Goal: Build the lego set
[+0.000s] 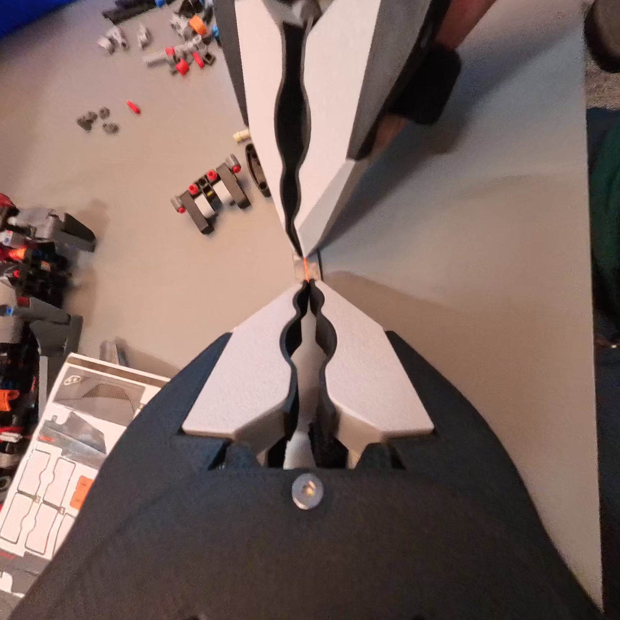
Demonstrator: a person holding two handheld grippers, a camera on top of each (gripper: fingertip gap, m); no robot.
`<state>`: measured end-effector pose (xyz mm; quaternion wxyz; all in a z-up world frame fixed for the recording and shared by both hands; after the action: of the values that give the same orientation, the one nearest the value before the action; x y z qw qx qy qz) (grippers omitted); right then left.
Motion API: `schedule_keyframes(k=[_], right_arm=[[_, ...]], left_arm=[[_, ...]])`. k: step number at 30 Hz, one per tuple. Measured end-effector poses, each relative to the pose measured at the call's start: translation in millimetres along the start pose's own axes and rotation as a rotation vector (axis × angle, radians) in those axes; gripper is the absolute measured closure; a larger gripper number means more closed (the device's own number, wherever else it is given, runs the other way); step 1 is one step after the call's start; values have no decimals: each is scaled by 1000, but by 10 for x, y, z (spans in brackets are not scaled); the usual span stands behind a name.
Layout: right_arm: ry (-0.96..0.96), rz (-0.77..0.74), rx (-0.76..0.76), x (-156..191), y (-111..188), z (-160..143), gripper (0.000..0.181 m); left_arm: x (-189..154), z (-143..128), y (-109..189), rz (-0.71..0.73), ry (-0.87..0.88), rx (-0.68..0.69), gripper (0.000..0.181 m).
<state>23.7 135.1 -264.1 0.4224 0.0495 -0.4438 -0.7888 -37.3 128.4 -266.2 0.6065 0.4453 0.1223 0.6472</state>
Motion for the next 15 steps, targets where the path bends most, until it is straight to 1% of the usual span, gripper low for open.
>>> schedule_keyframes(k=[2, 3, 5, 7, 9, 11, 14, 15], right_arm=[[-2, -38, -1, -52, 52, 3, 181], [-1, -34, -16, -46, 84, 22, 181], [4, -3, -42, 5, 127, 66, 181], [26, 10, -47, 55, 105, 80, 181], [40, 8, -12, 63, 14, 28, 181], [55, -1, -8, 42, -18, -12, 181], [23, -32, 16, -51, 29, -50, 181], [18, -16, 5, -41, 50, -42, 181]], left_arm=[[9, -24, 29, 5, -5, 20, 181], [22, -34, 47, 18, -5, 27, 181], [31, 15, 77, 18, 34, -17, 181], [32, 90, 78, 42, 17, -41, 181], [-31, 45, -6, 8, -9, 30, 181], [-39, 42, -17, 22, -7, 29, 181], [-39, 9, 19, 24, 27, 35, 181], [-43, 6, 39, 24, 31, 30, 181]])
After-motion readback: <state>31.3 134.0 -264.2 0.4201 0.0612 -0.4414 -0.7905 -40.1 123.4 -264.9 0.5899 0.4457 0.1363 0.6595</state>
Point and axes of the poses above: each gripper's, where its closed fingertips meet, y back along the fingers, z out of its top, x = y × z across the jaws, the point moved 4 cm from there along y, back along the fingers, and after that the axes turned 15 degrees about -y, right-handed, at the moved point
